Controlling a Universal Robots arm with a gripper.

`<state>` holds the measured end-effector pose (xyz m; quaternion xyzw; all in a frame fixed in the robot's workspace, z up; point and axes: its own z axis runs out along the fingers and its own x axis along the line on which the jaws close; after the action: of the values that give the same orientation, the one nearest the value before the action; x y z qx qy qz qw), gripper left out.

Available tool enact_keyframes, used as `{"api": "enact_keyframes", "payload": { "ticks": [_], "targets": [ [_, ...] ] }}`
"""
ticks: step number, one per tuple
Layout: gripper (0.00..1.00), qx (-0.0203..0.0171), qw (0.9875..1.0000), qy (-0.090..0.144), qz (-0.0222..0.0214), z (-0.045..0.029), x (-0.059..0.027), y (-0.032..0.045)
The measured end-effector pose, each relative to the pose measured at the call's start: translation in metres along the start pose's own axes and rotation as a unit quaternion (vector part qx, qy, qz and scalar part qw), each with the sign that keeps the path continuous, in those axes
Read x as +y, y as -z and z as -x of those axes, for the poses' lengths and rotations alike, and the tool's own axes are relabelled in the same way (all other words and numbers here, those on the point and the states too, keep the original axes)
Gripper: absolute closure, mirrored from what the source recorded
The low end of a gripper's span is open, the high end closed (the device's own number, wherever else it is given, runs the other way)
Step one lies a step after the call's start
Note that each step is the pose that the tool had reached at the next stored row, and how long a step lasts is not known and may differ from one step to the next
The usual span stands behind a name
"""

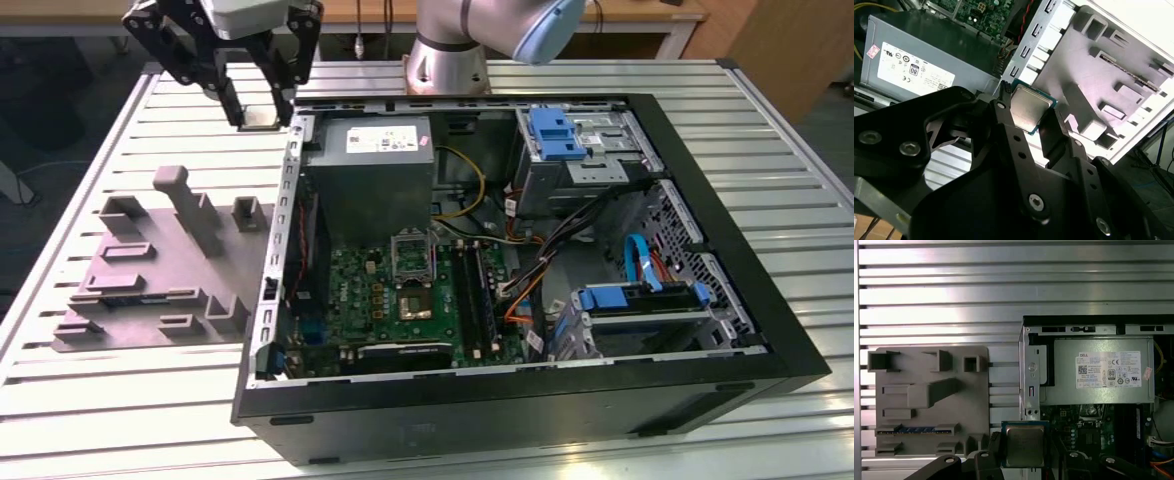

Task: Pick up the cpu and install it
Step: 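Pick up the cpu and move it towards the insertion slot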

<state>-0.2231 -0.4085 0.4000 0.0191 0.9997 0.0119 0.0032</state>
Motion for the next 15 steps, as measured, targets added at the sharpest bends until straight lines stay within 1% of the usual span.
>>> {"api": "enact_keyframes", "payload": {
  "ticks": [4, 15],
  "targets": [
    [0.53, 0.0001, 1.0000, 0.000, -0.0001, 0.0033, 0.0001, -0.0001],
    [0.53, 0.0000, 1.0000, 0.000, 0.0000, 0.0157, 0.0006, -0.0005]
  ]
}}
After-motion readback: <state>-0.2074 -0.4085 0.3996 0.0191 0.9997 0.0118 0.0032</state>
